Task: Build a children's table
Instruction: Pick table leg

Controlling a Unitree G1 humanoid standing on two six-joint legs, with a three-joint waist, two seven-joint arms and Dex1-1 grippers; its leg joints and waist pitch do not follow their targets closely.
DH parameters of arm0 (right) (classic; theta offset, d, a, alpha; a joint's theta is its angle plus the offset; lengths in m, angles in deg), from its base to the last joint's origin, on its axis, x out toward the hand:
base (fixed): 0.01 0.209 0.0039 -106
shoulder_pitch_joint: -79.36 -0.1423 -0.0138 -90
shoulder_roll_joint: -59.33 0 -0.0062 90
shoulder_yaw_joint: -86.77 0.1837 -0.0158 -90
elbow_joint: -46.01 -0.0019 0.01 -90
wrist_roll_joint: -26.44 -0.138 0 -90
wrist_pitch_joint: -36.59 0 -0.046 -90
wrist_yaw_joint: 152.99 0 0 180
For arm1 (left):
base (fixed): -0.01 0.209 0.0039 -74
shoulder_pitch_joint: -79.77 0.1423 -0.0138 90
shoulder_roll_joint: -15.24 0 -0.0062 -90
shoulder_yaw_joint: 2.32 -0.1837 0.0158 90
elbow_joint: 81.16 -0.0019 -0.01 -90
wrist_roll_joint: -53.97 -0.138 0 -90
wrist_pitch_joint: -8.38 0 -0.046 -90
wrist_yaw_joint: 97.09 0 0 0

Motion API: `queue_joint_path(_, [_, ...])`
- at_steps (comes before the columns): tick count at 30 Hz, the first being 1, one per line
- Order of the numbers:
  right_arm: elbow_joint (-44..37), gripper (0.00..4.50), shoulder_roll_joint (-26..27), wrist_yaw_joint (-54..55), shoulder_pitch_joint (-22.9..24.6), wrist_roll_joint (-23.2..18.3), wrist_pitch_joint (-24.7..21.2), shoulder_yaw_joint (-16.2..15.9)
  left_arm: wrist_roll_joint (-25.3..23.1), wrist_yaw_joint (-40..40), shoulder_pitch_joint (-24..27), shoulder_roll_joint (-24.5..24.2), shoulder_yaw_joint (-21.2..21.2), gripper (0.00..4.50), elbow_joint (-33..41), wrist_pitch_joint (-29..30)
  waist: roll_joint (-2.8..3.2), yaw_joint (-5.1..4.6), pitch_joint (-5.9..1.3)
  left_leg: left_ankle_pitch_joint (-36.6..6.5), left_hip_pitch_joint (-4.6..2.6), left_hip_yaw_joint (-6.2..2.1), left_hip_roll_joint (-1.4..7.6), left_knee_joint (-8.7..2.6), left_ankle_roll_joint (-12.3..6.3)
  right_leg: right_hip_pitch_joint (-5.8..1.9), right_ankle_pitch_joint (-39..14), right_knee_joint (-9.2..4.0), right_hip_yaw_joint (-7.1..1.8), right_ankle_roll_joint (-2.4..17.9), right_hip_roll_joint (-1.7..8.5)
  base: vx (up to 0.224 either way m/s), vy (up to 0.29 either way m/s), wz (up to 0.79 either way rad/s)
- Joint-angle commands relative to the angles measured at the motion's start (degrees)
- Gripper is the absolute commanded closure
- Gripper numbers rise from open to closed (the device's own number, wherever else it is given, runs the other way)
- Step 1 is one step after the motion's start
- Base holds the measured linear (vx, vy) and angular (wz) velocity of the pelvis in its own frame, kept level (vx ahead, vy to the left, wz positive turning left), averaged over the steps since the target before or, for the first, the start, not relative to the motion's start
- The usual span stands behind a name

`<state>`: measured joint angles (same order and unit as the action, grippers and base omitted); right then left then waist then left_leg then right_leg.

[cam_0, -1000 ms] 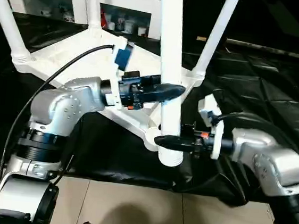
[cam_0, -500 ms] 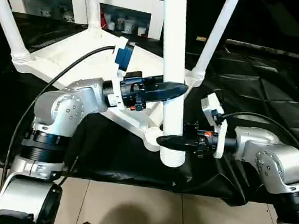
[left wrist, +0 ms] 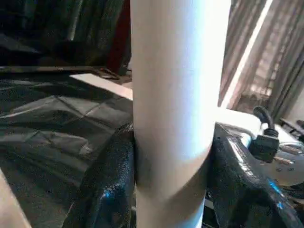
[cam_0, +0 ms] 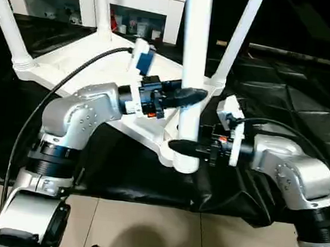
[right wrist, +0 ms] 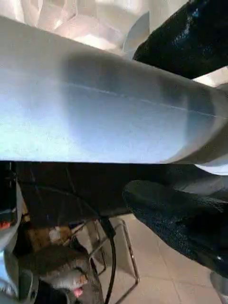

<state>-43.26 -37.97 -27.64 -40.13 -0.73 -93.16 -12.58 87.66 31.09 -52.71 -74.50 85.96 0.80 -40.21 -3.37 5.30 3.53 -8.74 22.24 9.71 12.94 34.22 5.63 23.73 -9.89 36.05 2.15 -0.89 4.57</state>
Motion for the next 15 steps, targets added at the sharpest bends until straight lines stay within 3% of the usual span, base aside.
queue_joint_path(1, [-0.03,1.34,0.22,1.95,-1.74,0.22,-0.82,1.66,-3.24,2.63,-1.71,-0.89,-1.26,2.68,0.59,-1.05,-0.25,0.10,-4.37,-10.62,-0.90,0.81,-0.48,-3.77,1.66,-2.94,-13.31,-4.24,-1.25,8.92,1.87,0.000,0.000,0.00])
queue_joint_path(15, [1.59,1.34,0.87,5.52,-1.55,2.13,-1.60,0.33,-4.83,3.66,-2.05,-0.55,-1.50,2.68,-0.23,-2.79,-0.36,0.05,-4.33,-11.27,-1.00,0.84,-0.49,-3.76,2.18,-2.90,-12.55,-4.17,-1.26,9.16,1.87,0.000,0.000,0.00])
